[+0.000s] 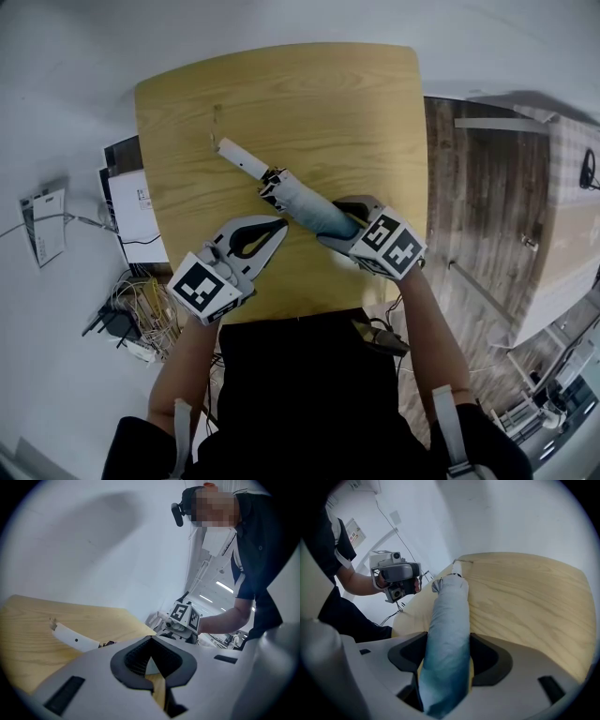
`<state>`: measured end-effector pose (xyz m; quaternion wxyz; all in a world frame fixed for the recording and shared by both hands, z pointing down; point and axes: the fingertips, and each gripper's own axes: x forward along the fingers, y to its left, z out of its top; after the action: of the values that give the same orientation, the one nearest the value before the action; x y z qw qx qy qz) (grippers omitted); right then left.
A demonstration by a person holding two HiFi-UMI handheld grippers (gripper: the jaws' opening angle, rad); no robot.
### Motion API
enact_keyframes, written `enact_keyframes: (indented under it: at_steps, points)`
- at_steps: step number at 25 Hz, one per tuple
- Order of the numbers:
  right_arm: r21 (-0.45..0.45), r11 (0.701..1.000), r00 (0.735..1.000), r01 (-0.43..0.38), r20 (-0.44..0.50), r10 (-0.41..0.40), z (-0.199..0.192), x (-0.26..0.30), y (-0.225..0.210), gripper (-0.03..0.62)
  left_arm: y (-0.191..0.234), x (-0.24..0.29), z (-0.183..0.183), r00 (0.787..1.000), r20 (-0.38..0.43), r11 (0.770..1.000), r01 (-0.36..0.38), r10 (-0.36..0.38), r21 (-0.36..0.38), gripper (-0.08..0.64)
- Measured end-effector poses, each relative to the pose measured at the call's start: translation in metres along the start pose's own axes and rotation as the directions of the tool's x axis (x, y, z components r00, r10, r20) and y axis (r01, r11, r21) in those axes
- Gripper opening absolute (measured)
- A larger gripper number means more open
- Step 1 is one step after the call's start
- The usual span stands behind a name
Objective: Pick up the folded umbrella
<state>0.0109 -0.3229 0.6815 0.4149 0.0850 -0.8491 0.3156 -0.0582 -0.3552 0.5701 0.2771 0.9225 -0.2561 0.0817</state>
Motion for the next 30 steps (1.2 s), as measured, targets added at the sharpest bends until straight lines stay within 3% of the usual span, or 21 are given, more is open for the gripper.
enact_keyframes:
  at_steps: [7,14,26,30]
  points:
    - [0.006,1.0,1.0,-0.014,-0.022,0.014,0.005,0.009,0.007,0.275,0.008,-0.011,-0.002,1.0,0.003,0.999,-0.021,0.021,-0.028,0.009]
    - [-0.066,0.998,0.999,-0.004,-0.048,0.001,0.003,0.0,0.005,0.256,-0.003,-0.004,0.003,1.0,0.018,1.0,-0.016,0.016,-0.016,0.009]
    - [-0.014,1.0,0.993,-0.003,0.116,0.005,0.03,-0.017,0.011,0.25,-0.01,-0.044,0.025,0.995,0.076,0.998,-0.066,0.064,0.012,0.009]
    - [0.027,0.999,0.976,-0.018,0.219,0.012,0.051,-0.032,0.028,0.249,-0.017,-0.064,0.039,0.993,0.097,0.996,-0.072,0.067,0.05,0.009]
